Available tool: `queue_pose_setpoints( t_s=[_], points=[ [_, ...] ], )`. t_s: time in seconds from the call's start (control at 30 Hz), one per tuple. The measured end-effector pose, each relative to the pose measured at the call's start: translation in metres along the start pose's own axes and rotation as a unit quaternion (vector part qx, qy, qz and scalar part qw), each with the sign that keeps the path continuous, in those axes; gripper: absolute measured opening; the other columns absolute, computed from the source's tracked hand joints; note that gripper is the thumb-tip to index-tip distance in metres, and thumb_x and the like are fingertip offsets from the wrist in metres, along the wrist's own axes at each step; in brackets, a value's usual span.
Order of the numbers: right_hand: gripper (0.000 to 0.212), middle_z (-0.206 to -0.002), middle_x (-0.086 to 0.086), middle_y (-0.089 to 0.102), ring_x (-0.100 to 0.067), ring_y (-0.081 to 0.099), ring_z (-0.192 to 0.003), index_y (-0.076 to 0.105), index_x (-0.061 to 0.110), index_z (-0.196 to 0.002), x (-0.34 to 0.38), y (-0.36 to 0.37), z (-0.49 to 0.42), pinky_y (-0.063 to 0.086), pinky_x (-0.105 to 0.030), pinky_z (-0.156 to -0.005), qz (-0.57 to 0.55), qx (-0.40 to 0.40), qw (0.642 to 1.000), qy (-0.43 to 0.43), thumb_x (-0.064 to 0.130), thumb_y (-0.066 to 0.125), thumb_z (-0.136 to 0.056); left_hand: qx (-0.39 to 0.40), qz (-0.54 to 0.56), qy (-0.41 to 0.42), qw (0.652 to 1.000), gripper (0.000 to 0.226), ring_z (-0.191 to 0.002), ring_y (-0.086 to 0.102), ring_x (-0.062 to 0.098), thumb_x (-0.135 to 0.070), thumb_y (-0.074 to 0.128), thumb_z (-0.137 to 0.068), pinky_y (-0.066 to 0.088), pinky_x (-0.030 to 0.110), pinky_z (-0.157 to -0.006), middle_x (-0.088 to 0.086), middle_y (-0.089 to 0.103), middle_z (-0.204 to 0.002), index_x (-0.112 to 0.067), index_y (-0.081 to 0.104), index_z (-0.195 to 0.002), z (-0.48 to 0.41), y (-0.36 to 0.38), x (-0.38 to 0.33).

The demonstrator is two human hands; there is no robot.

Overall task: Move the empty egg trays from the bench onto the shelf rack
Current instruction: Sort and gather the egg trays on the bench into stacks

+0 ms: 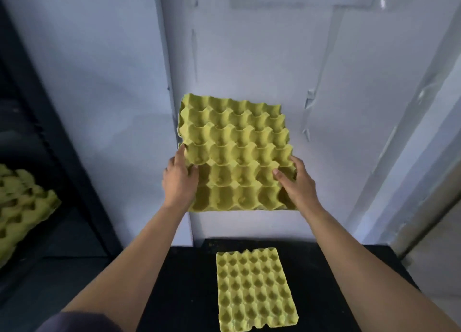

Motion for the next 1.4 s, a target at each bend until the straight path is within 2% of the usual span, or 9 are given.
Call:
queue_pose_setpoints(
  t_s=[0.27, 0.43, 0.63, 0.77, 0.83, 0.97, 1.23, 1.33, 1.4],
  points=[
    [0.028, -0.103, -0.002, 0.061, -0.022, 0.056, -0.094, 0.056, 0.021, -0.120, 0.065, -0.004, 0.030, 0.044, -0.036, -0.088, -0.051, -0.003, 0.992, -0.114, 0.029, 0.057, -0.093, -0.080, -0.008, 0.017, 0.997, 0.061, -0.117, 0.045, 0.031, -0.014, 0.055, -0.087, 0.036, 0.038, -0.093, 0.013, 0.046, -0.132, -0.022, 0.030, -0.142, 0.037, -0.104, -0.031],
    [0.025, -0.110, 0.001, 0.064, -0.018, 0.057, -0.093, 0.058, 0.018, -0.119, 0.107, 0.016, 0.058, 0.042, -0.030, -0.084, -0.102, -0.010, 0.982, -0.158, 0.024, 0.051, -0.096, -0.108, -0.117, 0.028, 0.987, 0.063, -0.126, 0.038, 0.029, -0.026, 0.056, -0.088, 0.032, 0.048, -0.102, 0.009, 0.033, -0.141, -0.025, 0.026, -0.144, 0.079, -0.172, -0.050],
    [0.026, -0.113, 0.000, 0.065, -0.022, 0.058, -0.105, 0.058, 0.021, -0.120, 0.175, 0.066, 0.104, 0.043, -0.034, -0.092, -0.167, 0.047, 0.969, -0.178, 0.026, 0.049, -0.097, -0.155, -0.399, 0.158, 0.890, 0.058, -0.137, 0.025, 0.028, -0.058, 0.030, -0.082, 0.019, 0.052, -0.106, 0.005, 0.038, -0.143, -0.030, 0.049, -0.129, 0.136, -0.230, -0.070],
    [0.028, -0.117, -0.003, 0.062, -0.022, 0.055, -0.109, 0.056, 0.018, -0.124, 0.225, 0.098, 0.135, 0.035, -0.025, -0.082, -0.176, 0.075, 0.959, -0.208, 0.024, 0.047, -0.098, -0.048, -0.489, 0.162, 0.856, 0.064, -0.142, 0.009, 0.021, -0.067, 0.031, -0.081, 0.002, 0.049, -0.111, -0.003, 0.021, -0.152, -0.040, 0.030, -0.140, 0.153, -0.249, -0.050],
    [0.029, -0.120, -0.003, 0.062, -0.022, 0.055, -0.112, 0.056, 0.018, -0.125, 0.250, 0.117, 0.151, 0.037, -0.027, -0.086, -0.188, 0.087, 0.955, -0.214, 0.023, 0.047, -0.098, -0.031, -0.526, 0.167, 0.834, 0.070, -0.140, 0.018, 0.024, -0.059, 0.052, -0.080, 0.006, 0.053, -0.110, -0.003, 0.029, -0.150, -0.039, 0.025, -0.142, 0.159, -0.263, -0.034],
    [0.030, -0.124, -0.001, 0.061, -0.022, 0.054, -0.116, 0.056, 0.019, -0.126, 0.303, 0.156, 0.187, 0.038, -0.029, -0.089, -0.198, 0.101, 0.945, -0.238, 0.024, 0.048, -0.098, -0.067, -0.596, 0.156, 0.785, 0.086, -0.116, 0.052, 0.033, -0.039, 0.084, -0.058, 0.036, 0.059, -0.094, 0.000, 0.060, -0.122, -0.039, 0.040, -0.131, 0.159, -0.313, -0.001],
    [0.035, -0.124, 0.005, 0.056, -0.008, 0.050, -0.109, 0.055, 0.021, -0.130, 0.433, 0.225, 0.266, 0.037, -0.022, -0.088, -0.258, 0.132, 0.911, -0.295, 0.025, 0.049, -0.096, -0.154, -0.592, 0.150, 0.777, 0.091, -0.109, 0.057, 0.036, -0.025, 0.090, -0.051, 0.043, 0.058, -0.087, 0.004, 0.061, -0.120, -0.045, 0.044, -0.127, 0.147, -0.465, 0.063],
    [0.044, -0.142, -0.004, 0.042, -0.015, 0.041, -0.127, 0.047, 0.026, -0.138, 0.481, 0.247, 0.289, 0.033, -0.026, -0.100, -0.249, 0.146, 0.898, -0.332, 0.034, 0.051, -0.095, -0.195, -0.561, 0.162, 0.788, 0.095, -0.108, 0.057, 0.037, -0.019, 0.089, -0.053, 0.042, 0.058, -0.087, 0.005, 0.062, -0.119, -0.045, 0.038, -0.128, 0.136, -0.515, 0.081],
    [0.052, -0.151, -0.011, 0.029, -0.023, 0.030, -0.137, 0.041, 0.028, -0.141, 0.507, 0.254, 0.306, 0.028, -0.036, -0.105, -0.176, 0.084, 0.893, -0.405, 0.047, 0.047, -0.093, -0.211, -0.535, 0.156, 0.803, 0.091, -0.118, 0.050, 0.037, -0.016, 0.083, -0.065, 0.037, 0.059, -0.093, 0.005, 0.057, -0.127, -0.048, 0.030, -0.133, 0.124, -0.543, 0.090]
  ],
)
Point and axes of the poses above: each hand's wrist, its own z-axis away from the middle knuckle, its own y-axis out of the palm, x = y × z, the point moved 5 cm from there along -z, towards the middle knuckle
